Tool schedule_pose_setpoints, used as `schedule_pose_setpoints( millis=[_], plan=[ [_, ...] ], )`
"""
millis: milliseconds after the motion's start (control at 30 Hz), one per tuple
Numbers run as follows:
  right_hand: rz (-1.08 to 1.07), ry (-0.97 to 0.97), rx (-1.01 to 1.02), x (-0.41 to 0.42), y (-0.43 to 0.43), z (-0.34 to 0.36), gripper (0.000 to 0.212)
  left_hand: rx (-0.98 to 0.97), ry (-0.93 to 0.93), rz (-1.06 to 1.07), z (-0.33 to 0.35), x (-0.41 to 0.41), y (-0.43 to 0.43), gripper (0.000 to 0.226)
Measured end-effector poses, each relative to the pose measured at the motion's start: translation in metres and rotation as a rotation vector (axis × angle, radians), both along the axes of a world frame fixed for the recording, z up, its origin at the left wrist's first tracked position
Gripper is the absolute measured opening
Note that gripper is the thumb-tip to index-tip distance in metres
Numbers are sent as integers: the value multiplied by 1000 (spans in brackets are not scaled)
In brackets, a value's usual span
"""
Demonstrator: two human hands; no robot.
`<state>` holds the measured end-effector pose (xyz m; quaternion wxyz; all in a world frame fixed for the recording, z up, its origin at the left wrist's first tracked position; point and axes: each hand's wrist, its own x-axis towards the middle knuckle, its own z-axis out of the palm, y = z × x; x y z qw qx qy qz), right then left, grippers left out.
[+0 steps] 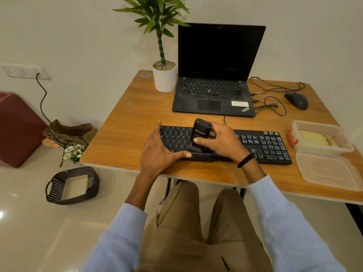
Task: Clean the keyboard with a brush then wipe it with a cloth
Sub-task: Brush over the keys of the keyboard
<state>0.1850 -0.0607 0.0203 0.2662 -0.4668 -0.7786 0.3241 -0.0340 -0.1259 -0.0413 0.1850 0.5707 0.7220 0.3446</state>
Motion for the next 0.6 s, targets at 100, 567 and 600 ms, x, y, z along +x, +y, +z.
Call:
schedule_pose_setpoints(
  millis=[100,567,600],
  plan=[
    [-167,31,86,-1,10,1,48,-18,35,-14,-2,0,0,149],
    [-59,-68,1,-11,26,7,51,-33,29,1,0,-1,-1,151],
    [-119,-55,49,-11,28,8,51,-37,30,4,0,0,-1,151]
  ],
)
